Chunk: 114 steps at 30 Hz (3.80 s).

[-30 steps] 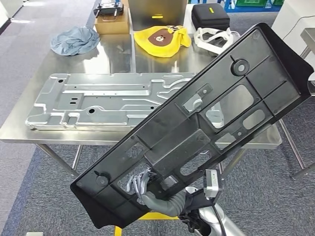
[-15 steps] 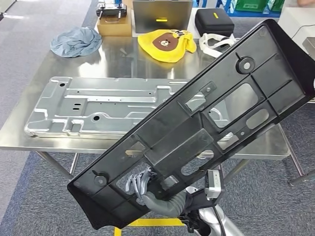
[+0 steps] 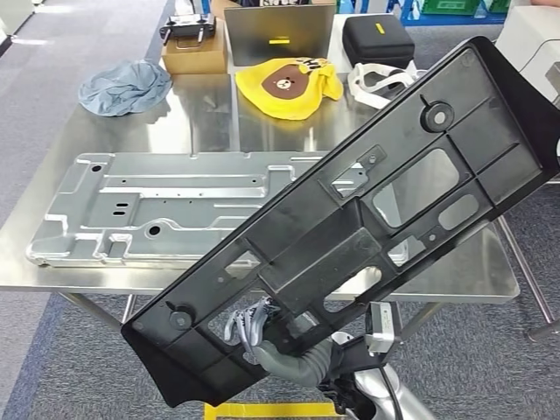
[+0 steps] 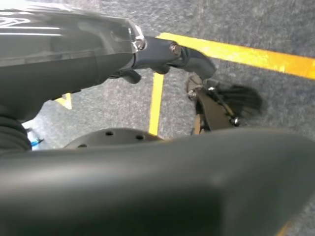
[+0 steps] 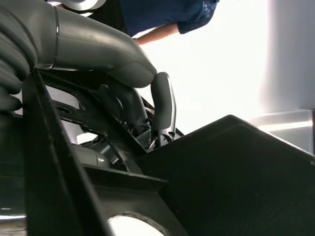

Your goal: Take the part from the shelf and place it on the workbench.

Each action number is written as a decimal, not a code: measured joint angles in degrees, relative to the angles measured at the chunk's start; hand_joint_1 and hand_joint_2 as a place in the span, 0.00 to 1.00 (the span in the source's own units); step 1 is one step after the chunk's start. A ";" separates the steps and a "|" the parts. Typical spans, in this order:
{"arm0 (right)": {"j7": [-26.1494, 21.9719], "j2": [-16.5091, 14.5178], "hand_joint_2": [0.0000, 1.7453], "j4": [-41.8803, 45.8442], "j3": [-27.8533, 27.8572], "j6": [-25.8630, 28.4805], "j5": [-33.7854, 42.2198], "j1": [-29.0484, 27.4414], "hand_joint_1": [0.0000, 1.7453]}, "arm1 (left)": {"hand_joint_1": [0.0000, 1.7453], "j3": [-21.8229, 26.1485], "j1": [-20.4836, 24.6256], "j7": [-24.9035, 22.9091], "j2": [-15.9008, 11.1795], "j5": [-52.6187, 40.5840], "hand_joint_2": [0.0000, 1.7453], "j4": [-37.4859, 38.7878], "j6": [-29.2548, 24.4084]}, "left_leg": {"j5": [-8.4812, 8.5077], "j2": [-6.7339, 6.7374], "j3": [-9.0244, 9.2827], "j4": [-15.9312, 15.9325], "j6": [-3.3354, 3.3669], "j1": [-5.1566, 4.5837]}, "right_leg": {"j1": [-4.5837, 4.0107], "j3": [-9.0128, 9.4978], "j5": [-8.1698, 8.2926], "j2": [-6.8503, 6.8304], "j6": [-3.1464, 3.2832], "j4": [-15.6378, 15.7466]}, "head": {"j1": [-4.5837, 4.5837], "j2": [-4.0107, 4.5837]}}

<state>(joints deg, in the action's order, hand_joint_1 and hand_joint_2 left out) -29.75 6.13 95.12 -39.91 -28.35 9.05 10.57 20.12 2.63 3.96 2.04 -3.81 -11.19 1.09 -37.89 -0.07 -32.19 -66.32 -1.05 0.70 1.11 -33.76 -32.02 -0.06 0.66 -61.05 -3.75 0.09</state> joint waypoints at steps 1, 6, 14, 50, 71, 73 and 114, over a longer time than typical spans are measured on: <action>0.00 0.01 1.00 0.05 0.00 0.01 0.00 -0.04 1.00 | 0.00 0.01 -0.07 -0.04 0.01 -0.02 1.00 0.00 0.00 | -1.29 0.00 -2.53 -4.10 -0.18 0.05 | -0.01 0.32 -0.32 -0.06 0.16 0.01 | -0.01 0.00; 0.00 0.03 1.00 0.13 0.05 0.02 -0.02 -0.51 1.00 | 0.00 0.02 -0.73 -0.72 0.00 -0.33 1.00 0.00 -0.17 | 5.48 -0.02 -6.61 -3.81 0.41 -0.06 | -0.13 3.38 -2.56 0.33 0.11 0.03 | -0.01 0.00; -0.13 0.10 1.00 0.38 0.21 0.03 -0.04 -0.50 1.00 | 0.00 0.08 -0.83 -1.19 -0.03 -0.43 1.00 0.00 -0.62 | 7.08 -0.03 -2.55 5.32 2.27 -0.38 | -0.20 4.30 -5.26 0.25 -2.10 -0.96 | -0.05 0.00; 3.88 0.82 1.00 2.28 4.17 24.92 -26.69 4.16 1.00 | 0.00 -0.25 -0.72 -4.43 -0.03 -4.94 1.00 0.00 -1.81 | 6.40 -0.23 -2.86 4.25 0.95 -0.62 | -0.28 3.85 -3.38 0.44 -0.80 0.54 | 0.04 0.04; 24.33 -1.98 1.00 -10.74 -3.96 41.82 -69.20 22.43 1.00 | 0.00 -0.67 -0.33 -4.93 0.34 -8.92 1.00 0.00 -0.45 | 6.41 -0.24 -2.54 4.35 0.99 -0.33 | -0.52 4.04 -3.35 0.41 -0.96 0.58 | 0.04 0.04; 25.22 -2.71 1.00 -13.03 -5.18 40.89 -71.08 24.91 1.00 | 0.00 -0.84 -0.25 -4.94 0.37 -9.34 1.00 0.00 -0.17 | 6.42 -0.24 -2.55 4.35 0.99 -0.32 | -0.53 4.04 -3.35 0.39 -0.96 0.58 | 0.04 0.04; 36.11 3.45 1.00 -35.92 6.71 42.19 -82.13 30.69 1.00 | 0.00 1.67 -0.80 -5.34 0.73 -11.25 1.00 0.00 -0.58 | 6.42 -0.28 -2.54 4.31 1.00 -0.38 | -0.48 4.01 -3.34 0.36 -0.98 0.59 | 0.04 0.04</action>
<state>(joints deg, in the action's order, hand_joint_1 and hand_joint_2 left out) 6.36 9.58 59.20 -33.20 13.85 -73.08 41.27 21.79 1.84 -1.38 2.77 -15.06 -11.19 0.51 -31.48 -0.35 -34.73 -62.00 -0.06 0.31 0.62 -29.75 -35.36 0.30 -0.32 -60.46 -3.72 0.13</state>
